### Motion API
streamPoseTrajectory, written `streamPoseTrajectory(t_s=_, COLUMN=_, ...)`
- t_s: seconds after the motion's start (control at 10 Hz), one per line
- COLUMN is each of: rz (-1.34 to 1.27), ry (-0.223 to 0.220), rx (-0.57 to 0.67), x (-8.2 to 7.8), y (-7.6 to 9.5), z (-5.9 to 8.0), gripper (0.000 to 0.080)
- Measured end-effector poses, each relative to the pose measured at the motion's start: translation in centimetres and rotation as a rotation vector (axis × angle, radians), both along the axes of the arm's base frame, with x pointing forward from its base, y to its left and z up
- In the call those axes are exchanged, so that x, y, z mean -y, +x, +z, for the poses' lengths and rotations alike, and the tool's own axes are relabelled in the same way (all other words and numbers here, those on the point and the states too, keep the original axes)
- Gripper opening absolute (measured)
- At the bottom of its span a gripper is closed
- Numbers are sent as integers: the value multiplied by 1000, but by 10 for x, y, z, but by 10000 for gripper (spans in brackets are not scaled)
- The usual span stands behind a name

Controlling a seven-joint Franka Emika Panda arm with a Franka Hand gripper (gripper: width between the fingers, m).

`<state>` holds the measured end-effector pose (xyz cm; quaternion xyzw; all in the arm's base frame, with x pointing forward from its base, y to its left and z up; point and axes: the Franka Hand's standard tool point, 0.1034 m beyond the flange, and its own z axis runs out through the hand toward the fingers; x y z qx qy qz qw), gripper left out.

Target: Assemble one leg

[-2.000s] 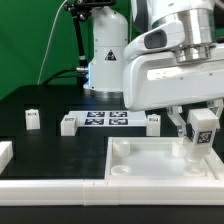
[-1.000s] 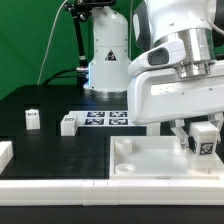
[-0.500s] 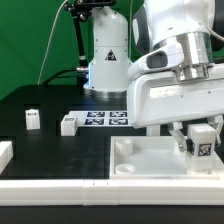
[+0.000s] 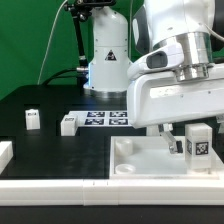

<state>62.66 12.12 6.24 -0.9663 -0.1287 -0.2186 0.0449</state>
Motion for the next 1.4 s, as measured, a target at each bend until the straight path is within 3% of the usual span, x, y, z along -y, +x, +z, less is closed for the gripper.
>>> streamPoseTrajectory(t_s=0.3, rz=0, ry=0, rx=-1, x=0, y=0, z=1, gripper=649)
streamPoseTrajectory(t_s=0.6, rz=2, ry=-7, rx=-7, x=8, y=6, z=21, gripper=649)
streamPoseTrajectory(t_s=0.9, rz=11, ry=-10, rx=-52, x=4, y=4, z=17, gripper=649)
streamPoseTrajectory(t_s=1.0, rz=16, ry=-12, rx=-92, x=3, y=0, z=14, gripper=649)
streamPoseTrajectory(t_s=1.2, rz=33, ry=-21, rx=-320, x=-6, y=-7, z=17, gripper=649)
streamPoseTrajectory(t_s=1.4, rz=-39, ry=-12, rx=-361, x=1, y=-3, z=20, gripper=649)
